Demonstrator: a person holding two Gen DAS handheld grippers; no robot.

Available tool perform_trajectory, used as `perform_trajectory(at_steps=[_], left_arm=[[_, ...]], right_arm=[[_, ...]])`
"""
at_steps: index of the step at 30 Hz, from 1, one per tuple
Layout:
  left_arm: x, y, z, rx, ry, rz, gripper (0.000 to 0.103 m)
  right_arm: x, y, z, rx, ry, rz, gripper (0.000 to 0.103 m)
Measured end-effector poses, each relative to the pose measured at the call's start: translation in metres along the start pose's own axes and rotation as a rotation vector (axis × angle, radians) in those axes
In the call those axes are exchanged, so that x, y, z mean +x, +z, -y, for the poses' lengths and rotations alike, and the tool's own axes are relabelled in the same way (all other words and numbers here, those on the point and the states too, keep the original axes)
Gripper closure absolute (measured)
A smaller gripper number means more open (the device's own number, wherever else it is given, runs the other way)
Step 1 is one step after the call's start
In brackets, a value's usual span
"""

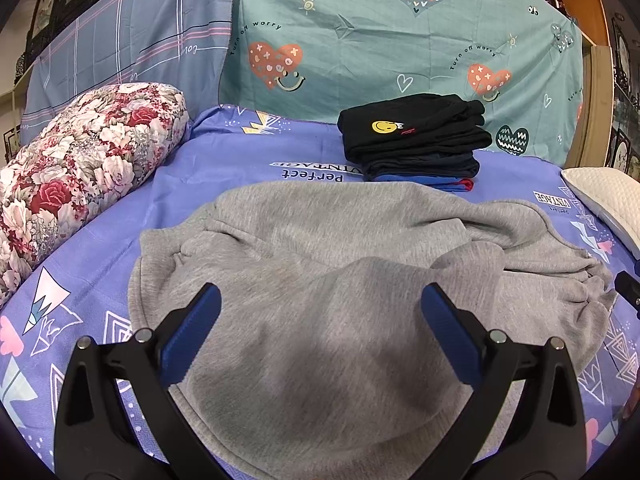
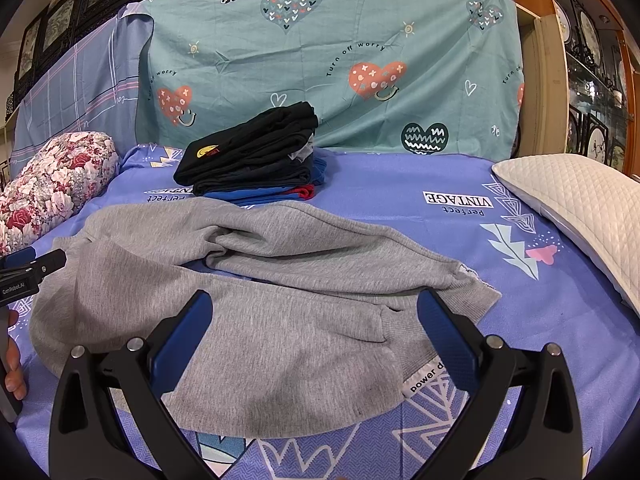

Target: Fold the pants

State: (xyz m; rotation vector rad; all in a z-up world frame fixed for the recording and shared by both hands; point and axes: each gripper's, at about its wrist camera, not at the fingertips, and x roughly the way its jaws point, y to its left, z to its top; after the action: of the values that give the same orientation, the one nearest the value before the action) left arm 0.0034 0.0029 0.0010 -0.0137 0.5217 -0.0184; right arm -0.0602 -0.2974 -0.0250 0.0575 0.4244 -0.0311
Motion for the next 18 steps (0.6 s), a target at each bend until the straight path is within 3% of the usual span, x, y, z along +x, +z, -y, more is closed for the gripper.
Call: perform_trajectory(at_steps=[18], left_arm=[[0.0002, -0.0015, -0.0014, -0.002, -0.003, -0.002, 0.002]], right_arm=[[0.0012, -0.0003, 0.0007, 0.002, 0.001, -0.003, 0.001]])
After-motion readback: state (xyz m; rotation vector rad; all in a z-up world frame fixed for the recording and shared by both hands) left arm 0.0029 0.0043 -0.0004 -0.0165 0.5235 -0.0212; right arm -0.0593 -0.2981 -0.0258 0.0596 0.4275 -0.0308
